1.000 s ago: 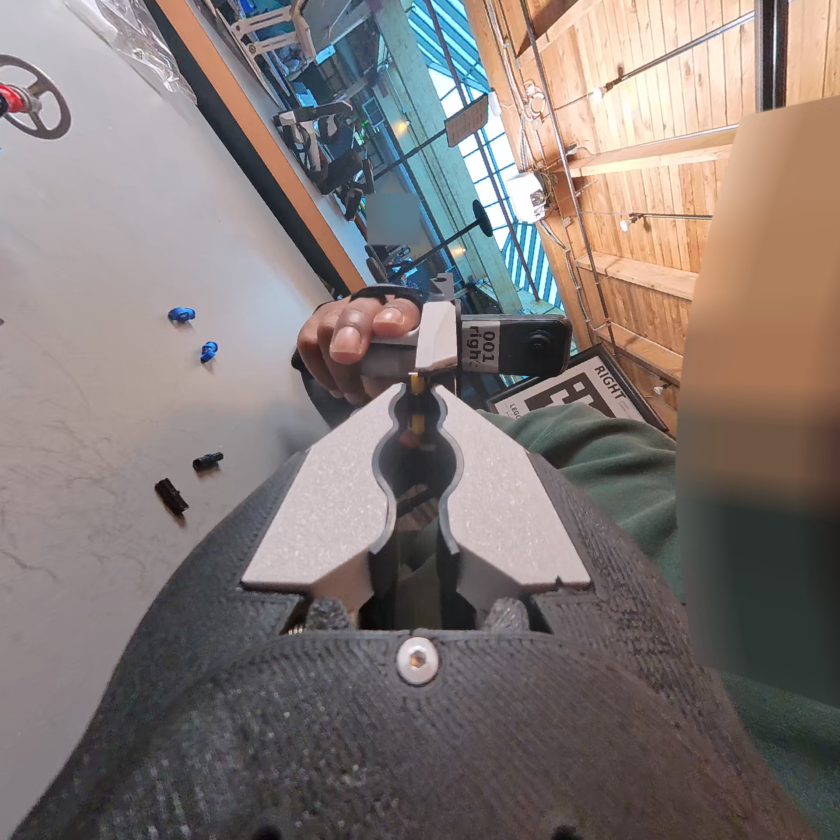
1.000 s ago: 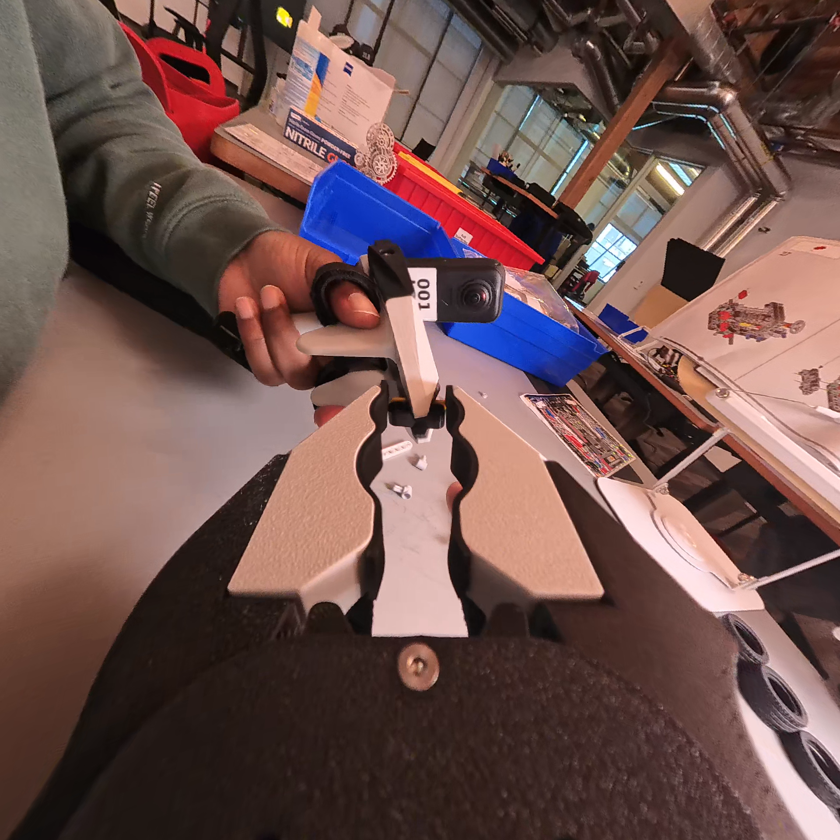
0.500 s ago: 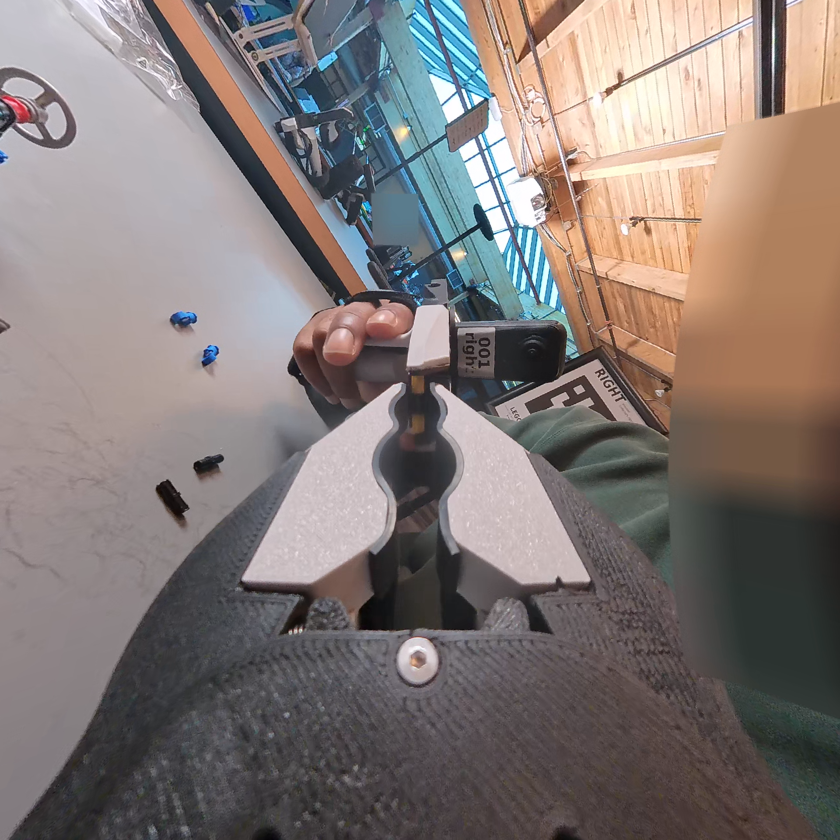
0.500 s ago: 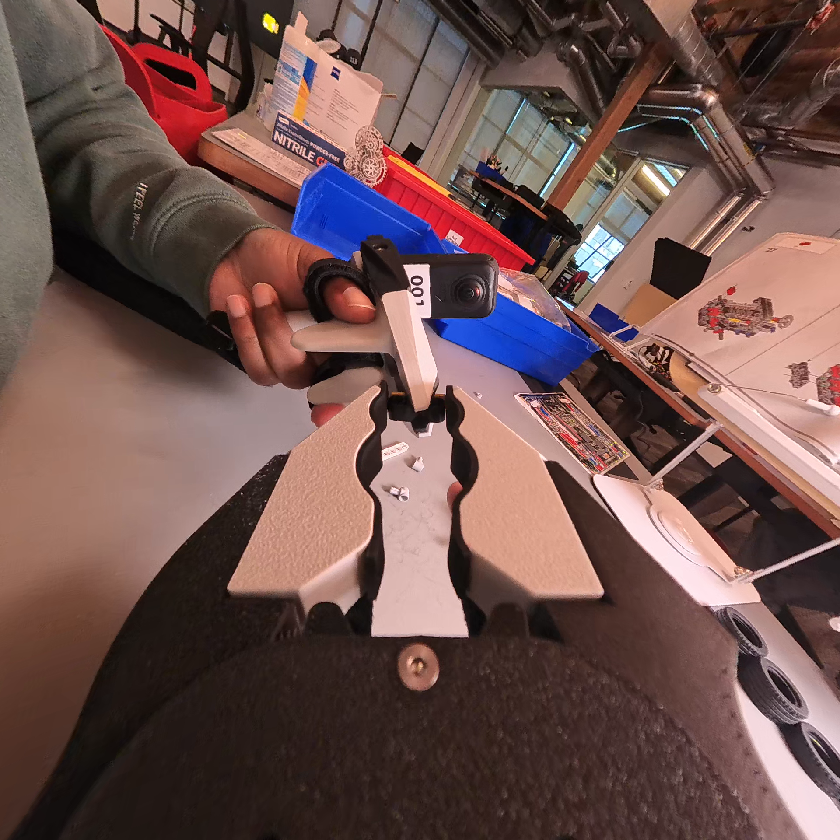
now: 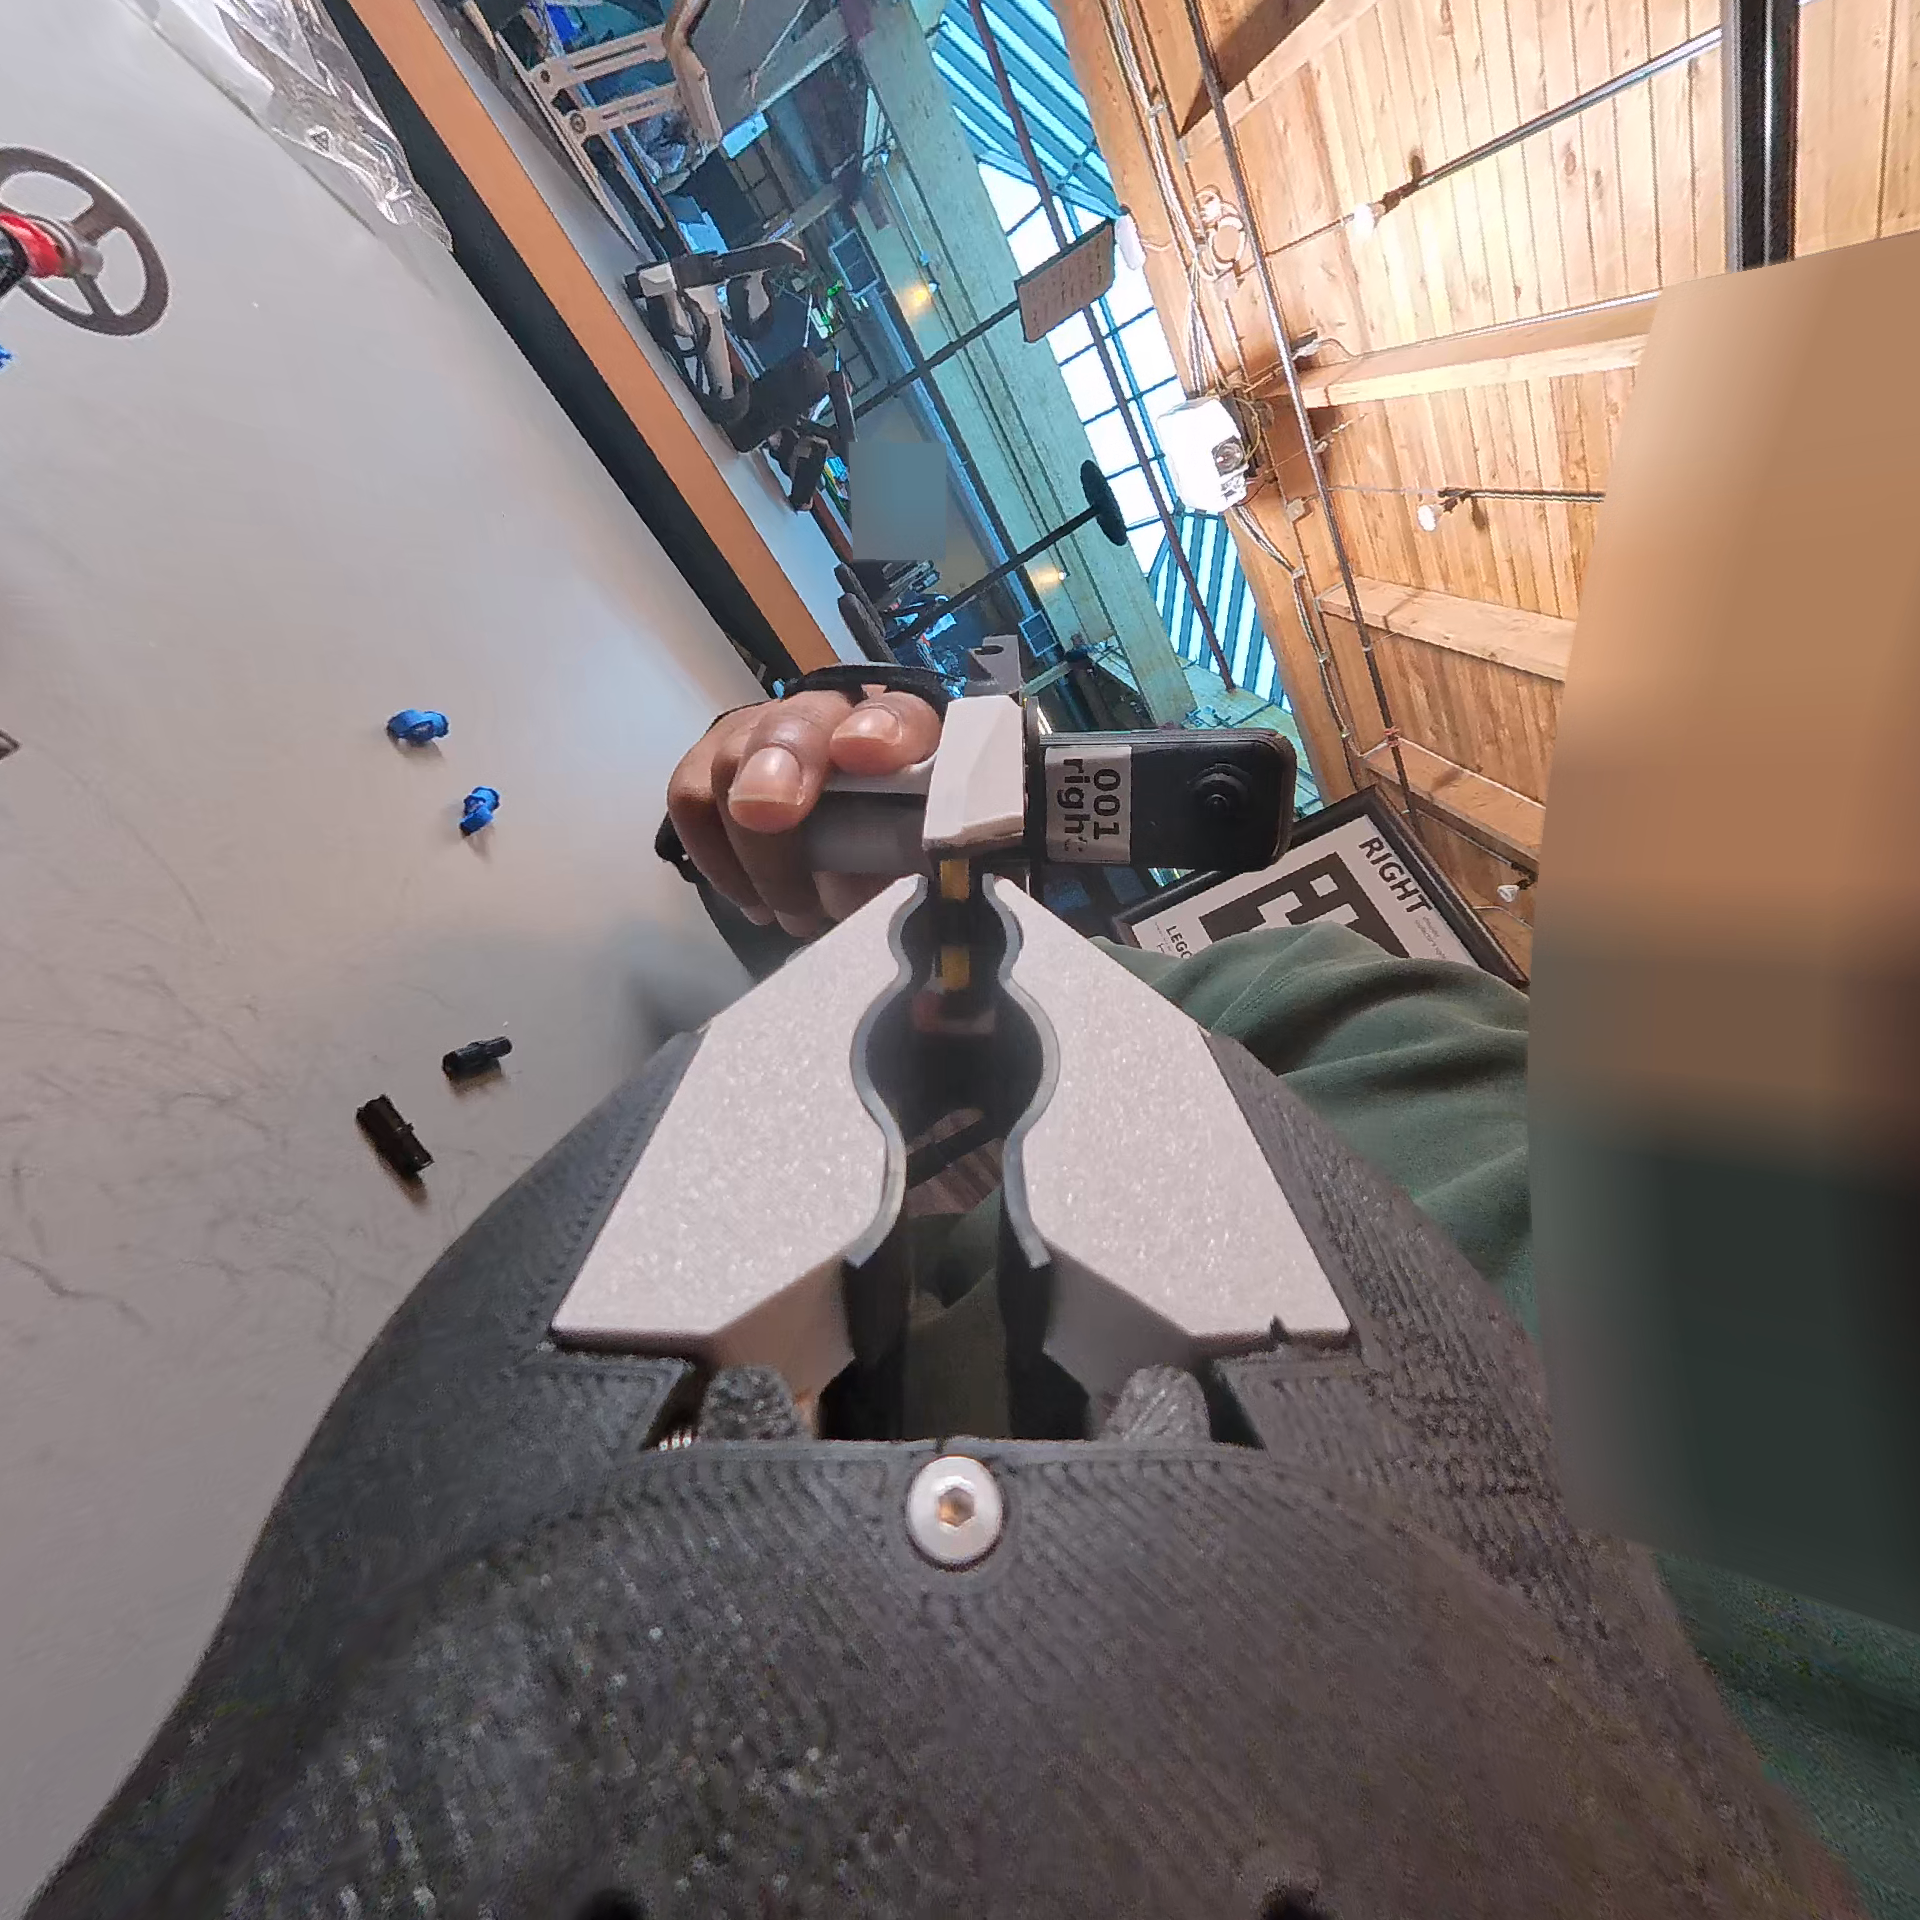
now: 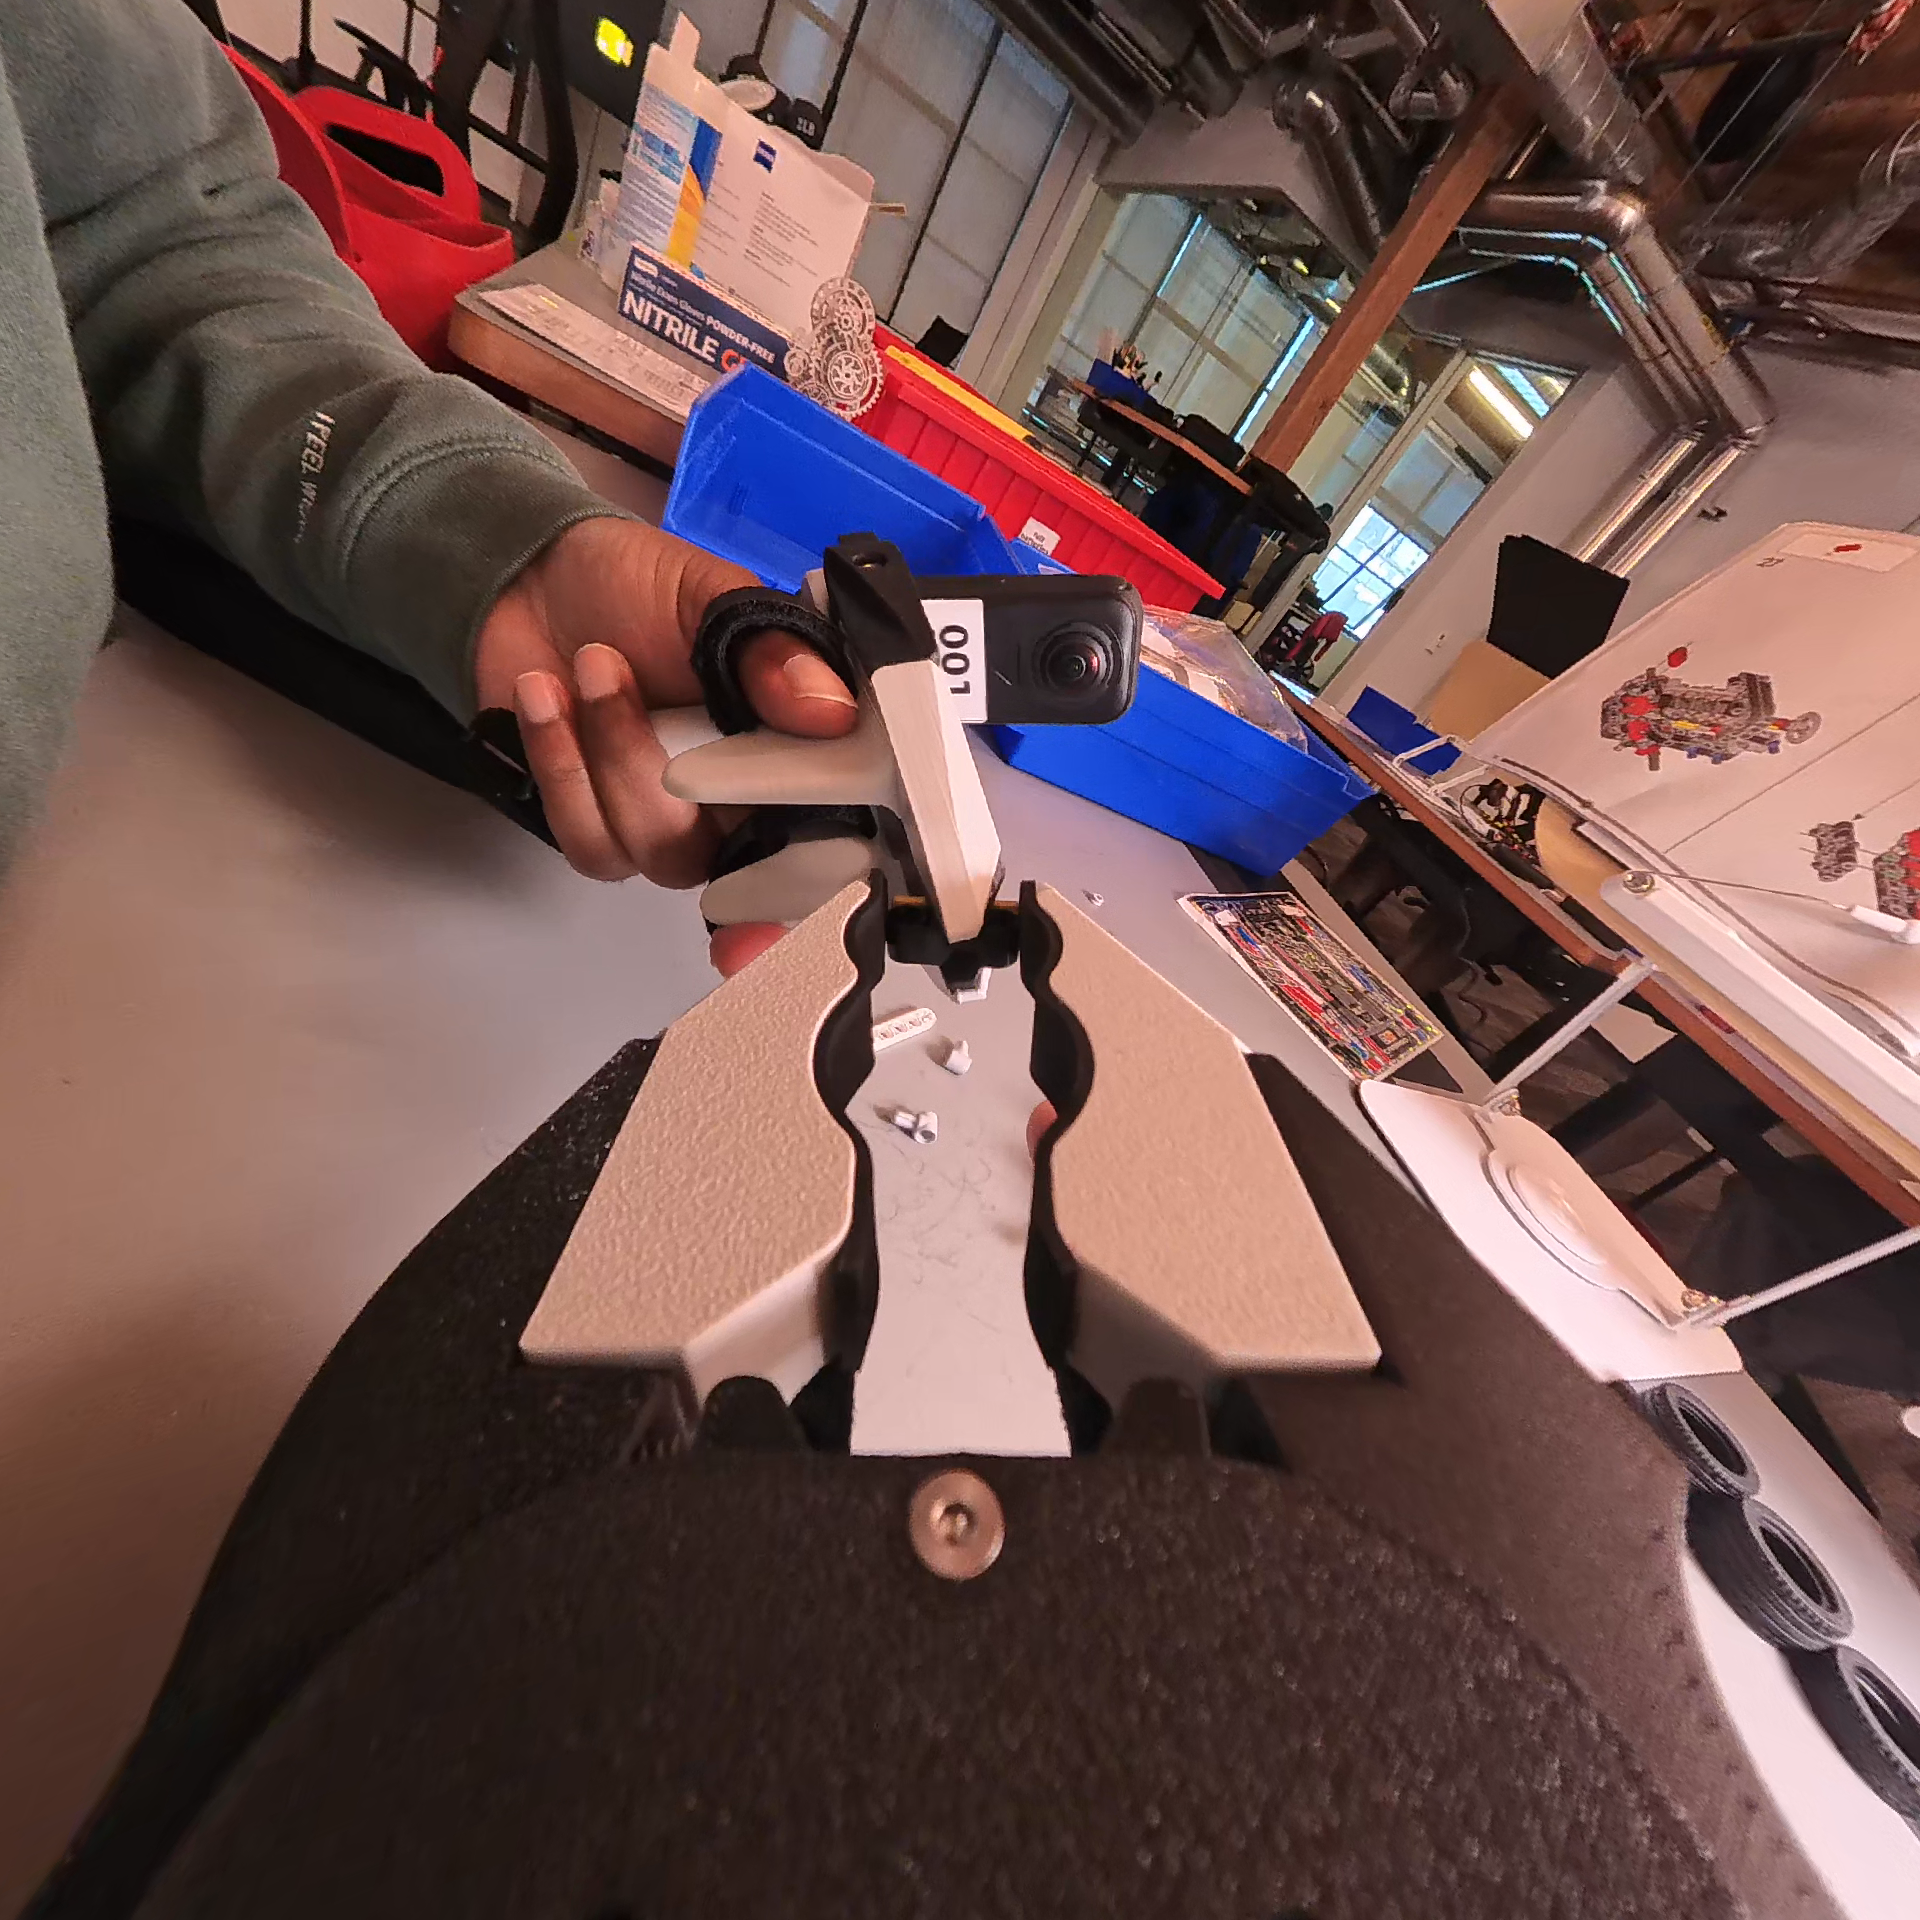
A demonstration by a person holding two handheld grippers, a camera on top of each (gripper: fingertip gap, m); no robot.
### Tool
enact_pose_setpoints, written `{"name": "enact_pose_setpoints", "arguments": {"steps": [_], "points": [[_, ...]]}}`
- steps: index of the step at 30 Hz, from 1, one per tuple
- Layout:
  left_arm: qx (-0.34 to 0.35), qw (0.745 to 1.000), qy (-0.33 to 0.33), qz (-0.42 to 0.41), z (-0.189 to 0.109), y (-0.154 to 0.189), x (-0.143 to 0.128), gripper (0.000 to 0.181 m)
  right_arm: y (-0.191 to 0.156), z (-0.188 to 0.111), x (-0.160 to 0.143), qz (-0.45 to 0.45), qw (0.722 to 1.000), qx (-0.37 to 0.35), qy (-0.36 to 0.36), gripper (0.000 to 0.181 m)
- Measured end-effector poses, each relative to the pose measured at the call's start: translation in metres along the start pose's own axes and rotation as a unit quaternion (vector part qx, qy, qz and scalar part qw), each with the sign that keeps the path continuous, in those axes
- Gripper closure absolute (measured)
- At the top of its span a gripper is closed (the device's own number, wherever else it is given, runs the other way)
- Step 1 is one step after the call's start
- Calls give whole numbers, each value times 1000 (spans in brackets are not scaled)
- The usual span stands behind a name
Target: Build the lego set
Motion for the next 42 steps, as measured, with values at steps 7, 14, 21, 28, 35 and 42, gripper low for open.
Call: {"name": "enact_pose_setpoints", "arguments": {"steps": [7,14,21,28,35,42], "points": [[-9,1000,1,1,0,1,0,176,0,0,1,8,1000,1,7,157],[-1,998,38,52,-12,5,18,156,9,-4,5,12,999,-22,29,157],[-1,996,45,82,-24,5,30,155,7,-4,8,-29,999,-29,32,157],[-22,997,17,77,-17,7,22,162,6,-4,11,-36,998,-26,34,157],[-33,997,-4,70,-10,7,12,169,2,-2,8,-28,999,-11,28,157],[-38,998,-10,59,-7,8,9,177,2,-1,7,-14,999,-7,29,157]]}}
Point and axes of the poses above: each gripper's, where its closed fingertips meet, z out along the fingers, x out of its top, y = z × x across the jaws, the point moved 7 cm from there along -z, back along the fingers, and after that the axes turned 6 degrees about y, right-handed, at the moved point
